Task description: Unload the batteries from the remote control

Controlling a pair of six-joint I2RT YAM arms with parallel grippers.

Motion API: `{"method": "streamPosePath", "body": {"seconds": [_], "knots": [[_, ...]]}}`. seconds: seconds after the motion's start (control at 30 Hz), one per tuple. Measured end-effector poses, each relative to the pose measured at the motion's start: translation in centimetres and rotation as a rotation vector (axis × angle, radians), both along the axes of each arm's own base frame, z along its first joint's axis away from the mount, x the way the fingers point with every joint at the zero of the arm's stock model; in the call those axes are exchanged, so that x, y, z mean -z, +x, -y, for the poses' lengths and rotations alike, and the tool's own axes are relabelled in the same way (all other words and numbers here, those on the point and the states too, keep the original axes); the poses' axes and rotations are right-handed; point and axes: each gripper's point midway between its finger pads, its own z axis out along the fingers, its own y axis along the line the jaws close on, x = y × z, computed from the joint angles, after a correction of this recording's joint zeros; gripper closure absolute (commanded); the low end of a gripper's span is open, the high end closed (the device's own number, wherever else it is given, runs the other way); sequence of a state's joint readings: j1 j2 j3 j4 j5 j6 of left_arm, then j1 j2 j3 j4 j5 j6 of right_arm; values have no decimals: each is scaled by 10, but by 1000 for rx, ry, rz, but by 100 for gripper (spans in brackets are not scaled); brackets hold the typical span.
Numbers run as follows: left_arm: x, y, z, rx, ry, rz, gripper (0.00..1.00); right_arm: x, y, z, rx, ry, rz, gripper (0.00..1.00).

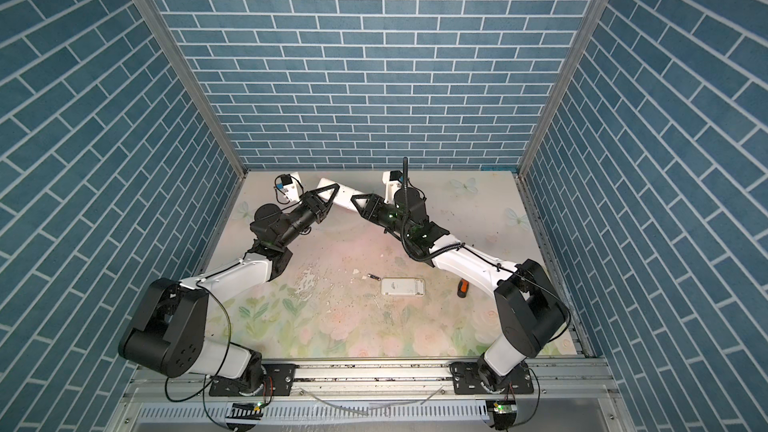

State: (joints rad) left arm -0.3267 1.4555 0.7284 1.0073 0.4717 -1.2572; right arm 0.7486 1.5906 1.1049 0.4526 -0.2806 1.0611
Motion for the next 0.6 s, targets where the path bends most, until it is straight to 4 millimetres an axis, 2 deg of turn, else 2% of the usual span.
{"method": "streamPosePath", "body": {"seconds": [0.13, 0.27, 0.33, 0.5, 0.6], "knots": [[-4, 0, -1, -2, -14, 7, 100, -5, 0, 0, -3, 30, -11, 73], [-5, -1, -1, -1, -15, 13, 100, -6, 0, 0, -5, 32, -5, 58], [-4, -1, 0, 3, -8, 16, 100, -5, 0, 0, -5, 21, 5, 54], [0, -2, 2, 8, 18, 19, 100, 0, 2, 4, 7, -10, 10, 53], [2, -2, 3, 13, 35, 21, 100, 1, 0, 9, 18, -43, 12, 57]]}}
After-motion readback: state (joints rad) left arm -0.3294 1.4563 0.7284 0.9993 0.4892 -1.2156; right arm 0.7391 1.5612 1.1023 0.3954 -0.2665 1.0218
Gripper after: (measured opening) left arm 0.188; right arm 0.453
